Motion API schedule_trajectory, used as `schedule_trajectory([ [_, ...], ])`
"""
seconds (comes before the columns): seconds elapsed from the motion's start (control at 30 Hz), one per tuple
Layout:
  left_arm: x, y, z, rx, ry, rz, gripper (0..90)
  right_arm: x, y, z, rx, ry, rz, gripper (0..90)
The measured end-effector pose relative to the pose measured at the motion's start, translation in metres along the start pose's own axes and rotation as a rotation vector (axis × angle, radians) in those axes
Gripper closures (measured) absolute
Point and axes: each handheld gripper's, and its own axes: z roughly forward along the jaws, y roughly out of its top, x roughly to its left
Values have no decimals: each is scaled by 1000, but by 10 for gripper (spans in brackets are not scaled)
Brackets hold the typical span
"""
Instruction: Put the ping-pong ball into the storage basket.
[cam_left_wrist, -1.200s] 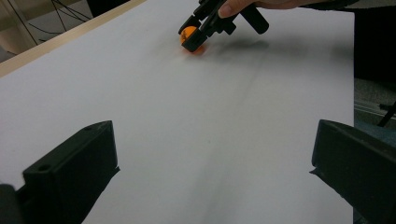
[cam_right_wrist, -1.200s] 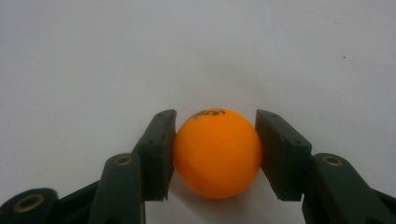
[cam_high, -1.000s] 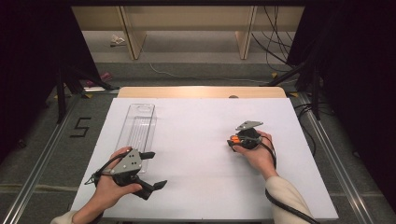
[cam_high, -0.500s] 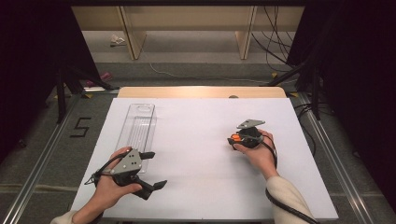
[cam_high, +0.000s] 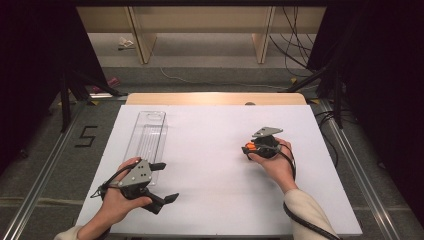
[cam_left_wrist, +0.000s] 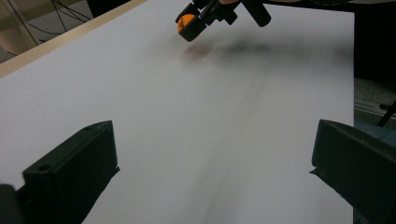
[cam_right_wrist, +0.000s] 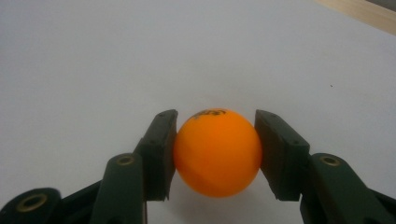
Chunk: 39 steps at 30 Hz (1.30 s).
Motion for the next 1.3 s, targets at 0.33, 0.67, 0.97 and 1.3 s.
schedule_trajectory([
  [0.33,0,0,0,0,-1,1,0,4,4,-3,-17,11,-5,513],
  [0.67,0,0,0,1,-2,0,0,9,8,-5,-32,22,-4,514],
  [0.97,0,0,0,2,-2,1,0,13,12,-8,-50,31,-9,514],
  [1.3,0,0,0,1,-2,2,0,17,16,-10,-68,44,-12,514],
])
